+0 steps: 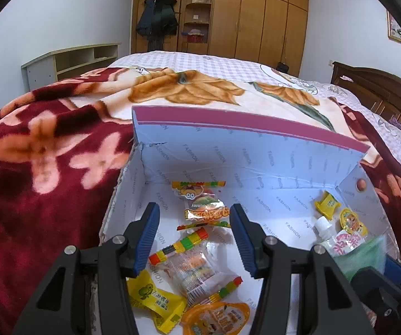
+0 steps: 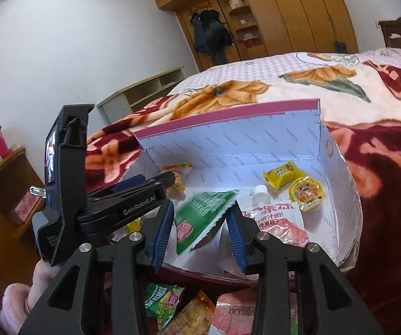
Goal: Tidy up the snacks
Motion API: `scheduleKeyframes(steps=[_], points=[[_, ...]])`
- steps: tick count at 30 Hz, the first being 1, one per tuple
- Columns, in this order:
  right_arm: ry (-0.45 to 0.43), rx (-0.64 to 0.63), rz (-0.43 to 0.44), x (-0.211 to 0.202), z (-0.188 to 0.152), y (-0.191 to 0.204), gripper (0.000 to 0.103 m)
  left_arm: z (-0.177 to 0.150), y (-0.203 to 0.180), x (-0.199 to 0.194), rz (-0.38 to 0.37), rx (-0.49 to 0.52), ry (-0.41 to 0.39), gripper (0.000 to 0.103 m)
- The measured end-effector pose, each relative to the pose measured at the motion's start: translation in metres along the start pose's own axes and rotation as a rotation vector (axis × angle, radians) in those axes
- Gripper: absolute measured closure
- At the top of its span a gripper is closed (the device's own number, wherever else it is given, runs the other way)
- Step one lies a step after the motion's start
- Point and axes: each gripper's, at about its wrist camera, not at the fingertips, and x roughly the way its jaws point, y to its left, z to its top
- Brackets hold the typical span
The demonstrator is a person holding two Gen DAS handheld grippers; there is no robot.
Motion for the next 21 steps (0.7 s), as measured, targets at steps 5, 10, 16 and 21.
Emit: scheduleKeyframes(steps=[5,10,16,21], points=[[-0.018,0.022,-0.008,-0.003,-0.001,-0.005,0.05,-0.001,0.0,-0.002,-0.003,-0.003,0.0,0.048],[-0.021,0.034,-0.007,-0.008,-0.003,-0.006,0.049,-0.003,-0.003,-0.012,-0.012,0.009,-0.006,0.048],[-0.035,0.022,-0.004,-0.018,-0.006,-0.003,0.047,-0.006,-0.005,-0.035,-0.026,0.019,-0.036,0.048],[-0.045,-0.007,0.001,-0.029,-0.012,0.006,0.043,-0.014,0.0,-0.055,-0.032,0.008,-0.032,0.048]])
